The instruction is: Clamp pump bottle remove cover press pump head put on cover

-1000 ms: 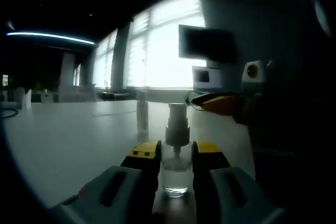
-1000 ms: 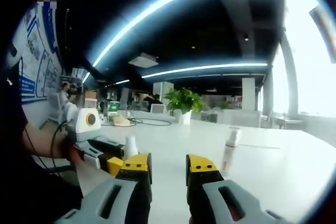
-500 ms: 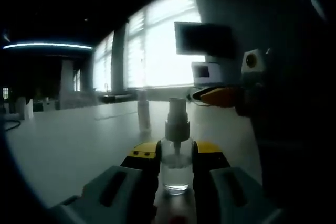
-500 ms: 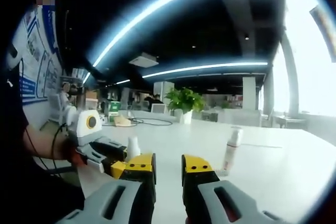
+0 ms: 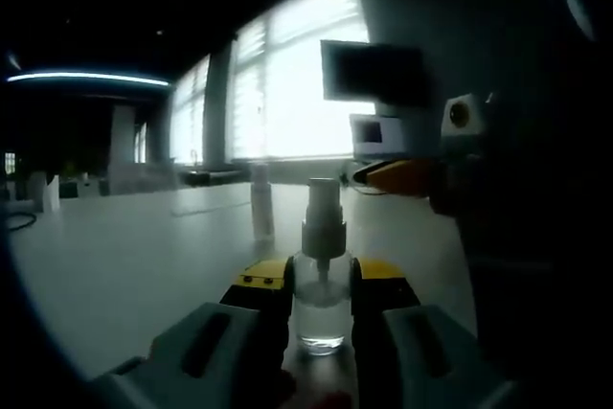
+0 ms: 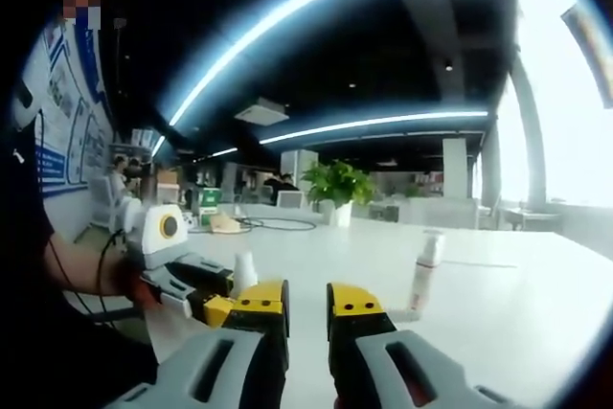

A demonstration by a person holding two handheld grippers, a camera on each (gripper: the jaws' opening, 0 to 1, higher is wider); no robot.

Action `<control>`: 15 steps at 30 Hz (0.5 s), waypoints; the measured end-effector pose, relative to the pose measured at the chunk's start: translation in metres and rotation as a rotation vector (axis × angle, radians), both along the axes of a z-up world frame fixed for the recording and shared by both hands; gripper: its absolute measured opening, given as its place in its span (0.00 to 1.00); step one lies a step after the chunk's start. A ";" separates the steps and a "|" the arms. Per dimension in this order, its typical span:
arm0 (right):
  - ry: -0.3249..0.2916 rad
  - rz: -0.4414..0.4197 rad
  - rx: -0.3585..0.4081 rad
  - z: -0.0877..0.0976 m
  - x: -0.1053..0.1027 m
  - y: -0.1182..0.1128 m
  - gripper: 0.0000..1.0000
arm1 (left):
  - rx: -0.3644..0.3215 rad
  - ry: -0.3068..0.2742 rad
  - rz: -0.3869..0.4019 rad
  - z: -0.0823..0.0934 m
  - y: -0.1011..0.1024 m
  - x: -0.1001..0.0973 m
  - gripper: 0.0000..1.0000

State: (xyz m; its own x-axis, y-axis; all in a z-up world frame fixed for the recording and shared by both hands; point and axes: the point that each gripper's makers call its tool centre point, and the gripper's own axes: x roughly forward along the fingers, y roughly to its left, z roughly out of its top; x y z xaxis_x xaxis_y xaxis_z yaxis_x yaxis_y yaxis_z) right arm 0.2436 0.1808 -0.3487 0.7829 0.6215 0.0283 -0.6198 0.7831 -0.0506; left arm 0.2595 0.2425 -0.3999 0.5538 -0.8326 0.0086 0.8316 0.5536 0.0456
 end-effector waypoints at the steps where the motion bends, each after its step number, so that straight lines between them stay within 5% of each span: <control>1: 0.000 0.000 0.000 0.000 0.000 0.000 0.10 | -0.001 0.001 0.000 0.000 0.000 0.001 0.15; 15: -0.019 0.038 -0.029 0.020 -0.005 0.012 0.04 | -0.021 0.013 -0.012 0.003 0.000 -0.001 0.15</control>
State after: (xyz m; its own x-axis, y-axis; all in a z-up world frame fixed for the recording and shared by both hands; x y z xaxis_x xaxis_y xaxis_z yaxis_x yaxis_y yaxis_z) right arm 0.2389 0.1929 -0.3289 0.7582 0.6516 0.0241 -0.6478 0.7570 -0.0849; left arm 0.2581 0.2424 -0.3972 0.5443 -0.8386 0.0194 0.8383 0.5447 0.0231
